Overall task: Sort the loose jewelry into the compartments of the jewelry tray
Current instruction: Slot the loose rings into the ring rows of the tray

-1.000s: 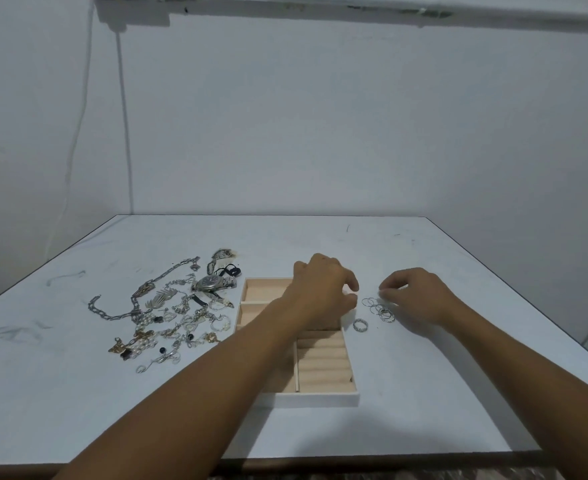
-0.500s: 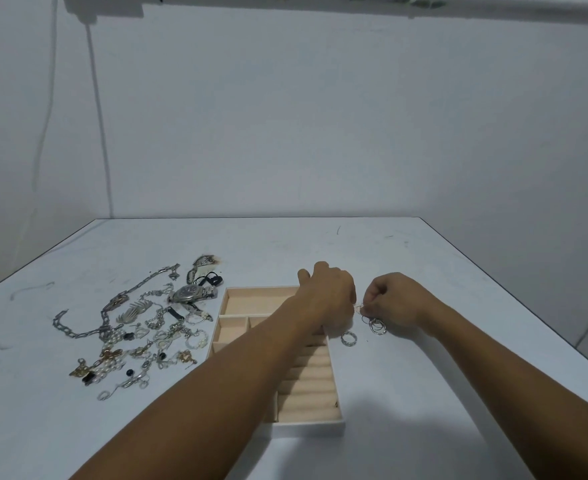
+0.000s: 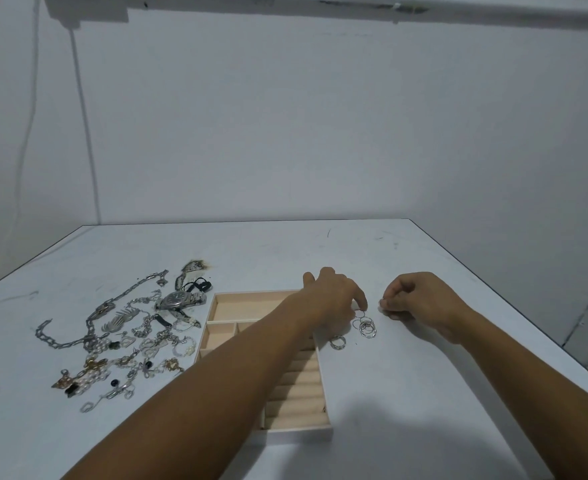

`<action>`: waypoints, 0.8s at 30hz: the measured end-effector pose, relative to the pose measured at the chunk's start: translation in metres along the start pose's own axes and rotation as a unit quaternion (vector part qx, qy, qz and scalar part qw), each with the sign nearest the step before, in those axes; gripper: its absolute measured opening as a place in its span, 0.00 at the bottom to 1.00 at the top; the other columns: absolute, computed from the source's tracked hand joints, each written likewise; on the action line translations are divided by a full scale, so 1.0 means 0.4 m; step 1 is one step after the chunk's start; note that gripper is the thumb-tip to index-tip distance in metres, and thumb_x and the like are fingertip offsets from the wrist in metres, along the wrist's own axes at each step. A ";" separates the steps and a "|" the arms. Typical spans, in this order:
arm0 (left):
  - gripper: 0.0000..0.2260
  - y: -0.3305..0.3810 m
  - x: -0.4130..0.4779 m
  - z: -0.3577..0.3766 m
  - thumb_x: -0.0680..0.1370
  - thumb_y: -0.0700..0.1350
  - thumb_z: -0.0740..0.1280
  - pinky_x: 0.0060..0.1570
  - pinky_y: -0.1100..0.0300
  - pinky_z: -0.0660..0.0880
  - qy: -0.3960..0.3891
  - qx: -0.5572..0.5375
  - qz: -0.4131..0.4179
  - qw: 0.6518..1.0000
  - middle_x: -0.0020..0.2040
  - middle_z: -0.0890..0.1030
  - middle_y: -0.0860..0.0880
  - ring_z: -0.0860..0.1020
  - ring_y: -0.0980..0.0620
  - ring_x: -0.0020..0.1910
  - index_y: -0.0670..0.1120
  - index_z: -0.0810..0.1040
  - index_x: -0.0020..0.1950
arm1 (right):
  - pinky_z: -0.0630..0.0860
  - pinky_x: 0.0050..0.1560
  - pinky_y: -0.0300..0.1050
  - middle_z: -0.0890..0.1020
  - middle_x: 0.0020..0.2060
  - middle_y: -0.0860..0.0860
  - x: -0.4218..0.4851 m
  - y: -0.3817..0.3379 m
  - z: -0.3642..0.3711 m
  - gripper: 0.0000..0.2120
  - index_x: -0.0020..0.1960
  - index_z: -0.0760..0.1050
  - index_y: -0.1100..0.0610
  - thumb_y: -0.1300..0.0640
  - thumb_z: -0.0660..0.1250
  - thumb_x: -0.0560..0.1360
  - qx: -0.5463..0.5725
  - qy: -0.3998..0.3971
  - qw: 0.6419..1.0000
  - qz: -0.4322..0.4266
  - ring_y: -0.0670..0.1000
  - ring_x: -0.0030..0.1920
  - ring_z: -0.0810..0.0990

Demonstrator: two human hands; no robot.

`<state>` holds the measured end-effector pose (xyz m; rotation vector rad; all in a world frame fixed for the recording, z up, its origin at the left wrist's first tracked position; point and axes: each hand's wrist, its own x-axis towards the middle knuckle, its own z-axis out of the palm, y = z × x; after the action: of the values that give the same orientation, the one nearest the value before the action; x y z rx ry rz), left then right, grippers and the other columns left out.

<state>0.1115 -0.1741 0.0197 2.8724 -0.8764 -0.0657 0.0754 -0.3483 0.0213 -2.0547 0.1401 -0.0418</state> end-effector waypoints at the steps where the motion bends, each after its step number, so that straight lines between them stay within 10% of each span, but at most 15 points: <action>1: 0.15 -0.001 0.003 0.002 0.75 0.43 0.63 0.53 0.50 0.61 0.004 0.003 0.004 1.000 0.45 0.69 0.53 0.63 0.47 0.61 0.60 0.77 0.58 | 0.80 0.47 0.49 0.84 0.37 0.63 -0.002 0.003 -0.004 0.03 0.41 0.77 0.70 0.69 0.71 0.71 0.000 0.002 1.000 0.001 0.57 0.36 0.82; 9: 0.07 -0.003 0.013 0.004 0.77 0.46 0.64 0.53 0.51 0.60 0.013 0.000 0.004 1.000 0.48 0.76 0.53 0.64 0.47 0.61 0.51 0.78 0.53 | 0.79 0.34 0.38 0.83 0.36 0.65 -0.033 0.004 -0.026 0.01 0.43 0.78 0.71 0.72 0.69 0.71 -0.028 -0.013 0.999 -0.008 0.52 0.28 0.81; 24: 0.07 -0.010 -0.055 -0.043 0.74 0.44 0.70 0.50 0.55 0.58 0.067 -0.047 0.009 0.997 0.36 0.74 0.57 0.70 0.52 0.44 0.50 0.73 0.41 | 0.80 0.54 0.51 0.85 0.36 0.60 -0.092 -0.024 -0.031 0.03 0.44 0.80 0.64 0.68 0.68 0.71 -0.018 -0.004 1.000 -0.008 0.60 0.39 0.86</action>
<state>0.0967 -0.1565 0.0363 2.7445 -0.8510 0.0841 0.0387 -0.3504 0.0365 -2.0909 0.1207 -0.0410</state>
